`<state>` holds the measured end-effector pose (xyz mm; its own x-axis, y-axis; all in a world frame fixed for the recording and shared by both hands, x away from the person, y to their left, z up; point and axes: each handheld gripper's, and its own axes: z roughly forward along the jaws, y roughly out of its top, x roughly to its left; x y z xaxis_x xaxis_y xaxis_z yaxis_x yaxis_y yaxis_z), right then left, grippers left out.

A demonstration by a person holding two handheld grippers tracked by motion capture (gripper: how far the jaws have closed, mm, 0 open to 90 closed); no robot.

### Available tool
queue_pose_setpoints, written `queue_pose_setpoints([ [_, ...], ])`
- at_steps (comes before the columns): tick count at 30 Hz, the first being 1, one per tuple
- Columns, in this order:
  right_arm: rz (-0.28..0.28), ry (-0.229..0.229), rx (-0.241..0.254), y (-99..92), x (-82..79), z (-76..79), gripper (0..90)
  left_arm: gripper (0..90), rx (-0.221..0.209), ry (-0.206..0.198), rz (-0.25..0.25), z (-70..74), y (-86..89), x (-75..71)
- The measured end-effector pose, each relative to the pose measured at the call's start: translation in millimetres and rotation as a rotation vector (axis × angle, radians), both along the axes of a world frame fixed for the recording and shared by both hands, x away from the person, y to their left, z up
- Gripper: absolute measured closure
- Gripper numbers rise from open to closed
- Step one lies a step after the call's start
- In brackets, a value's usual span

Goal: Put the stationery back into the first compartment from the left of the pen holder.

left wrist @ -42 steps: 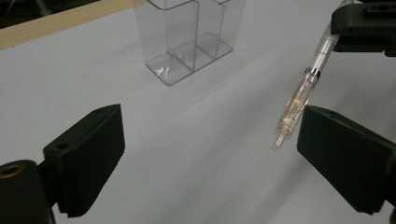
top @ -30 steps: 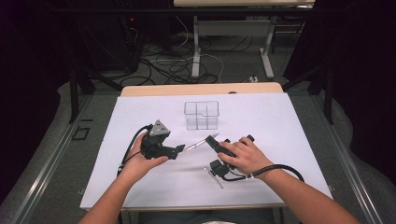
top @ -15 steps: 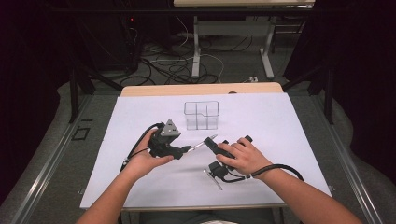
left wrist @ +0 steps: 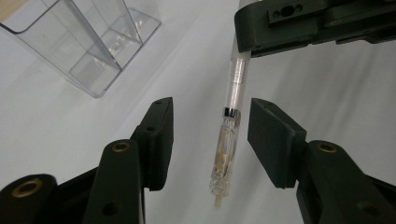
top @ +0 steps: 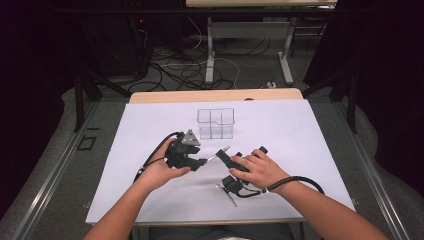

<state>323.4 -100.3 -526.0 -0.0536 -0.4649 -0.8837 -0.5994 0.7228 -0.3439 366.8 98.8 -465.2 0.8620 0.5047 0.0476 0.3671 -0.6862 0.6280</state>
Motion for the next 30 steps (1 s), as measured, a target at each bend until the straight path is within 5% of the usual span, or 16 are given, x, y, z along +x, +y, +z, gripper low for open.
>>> queue_pose_setpoints([
  [5,0.026,-0.005,-0.015,3.3,0.7,-1.2,79.2,51.1,0.008,0.029,0.020,-3.8,-1.9,0.0],
  [9,-0.001,-0.001,-0.002,3.4,-1.3,-3.3,79.2,53.8,0.021,0.051,0.015,-5.5,-2.6,0.8],
  [20,0.039,-0.005,-0.016,8.0,-3.4,-4.5,79.2,64.7,0.033,0.107,-0.024,-9.1,-12.0,2.6],
  [30,0.036,-0.010,-0.036,10.2,-7.1,-5.1,79.2,73.5,0.067,0.114,-0.037,-11.1,-19.5,3.4],
])
